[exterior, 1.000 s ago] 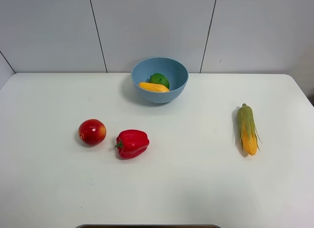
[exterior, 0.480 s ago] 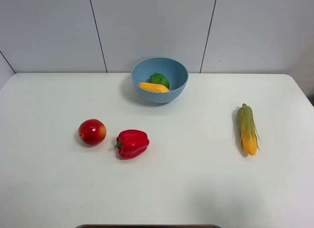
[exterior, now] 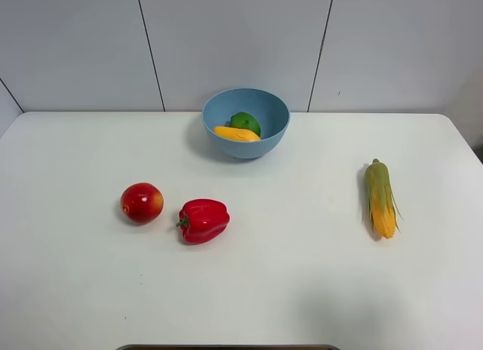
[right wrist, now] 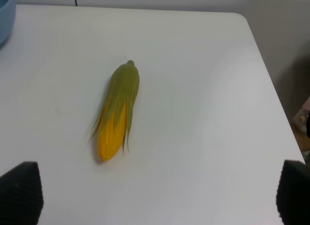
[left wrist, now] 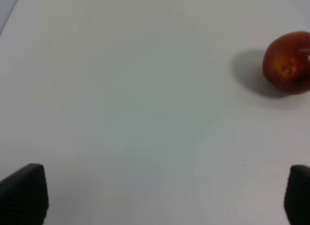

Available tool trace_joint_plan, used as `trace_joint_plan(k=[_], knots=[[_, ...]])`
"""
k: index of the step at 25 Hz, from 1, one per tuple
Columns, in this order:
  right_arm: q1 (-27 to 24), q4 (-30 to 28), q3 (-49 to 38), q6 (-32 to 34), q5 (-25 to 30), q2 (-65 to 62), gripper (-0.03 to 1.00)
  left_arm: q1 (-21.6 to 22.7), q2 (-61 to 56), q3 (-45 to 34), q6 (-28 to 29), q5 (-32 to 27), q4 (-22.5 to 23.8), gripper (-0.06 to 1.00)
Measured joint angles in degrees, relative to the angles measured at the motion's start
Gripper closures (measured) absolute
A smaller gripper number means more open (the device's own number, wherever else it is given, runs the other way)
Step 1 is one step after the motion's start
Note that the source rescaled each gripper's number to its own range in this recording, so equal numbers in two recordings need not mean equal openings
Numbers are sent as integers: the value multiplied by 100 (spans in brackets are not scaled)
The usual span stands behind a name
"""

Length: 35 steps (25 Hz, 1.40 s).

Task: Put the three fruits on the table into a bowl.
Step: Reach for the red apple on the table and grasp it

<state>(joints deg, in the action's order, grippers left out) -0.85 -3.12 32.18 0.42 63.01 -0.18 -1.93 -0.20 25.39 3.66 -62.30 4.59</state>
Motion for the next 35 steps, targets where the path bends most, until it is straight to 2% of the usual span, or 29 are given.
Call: trace_joint_plan(k=[35], knots=[[0, 0, 0, 0, 0, 0, -3, 0, 0, 0, -1, 0, 18, -6]])
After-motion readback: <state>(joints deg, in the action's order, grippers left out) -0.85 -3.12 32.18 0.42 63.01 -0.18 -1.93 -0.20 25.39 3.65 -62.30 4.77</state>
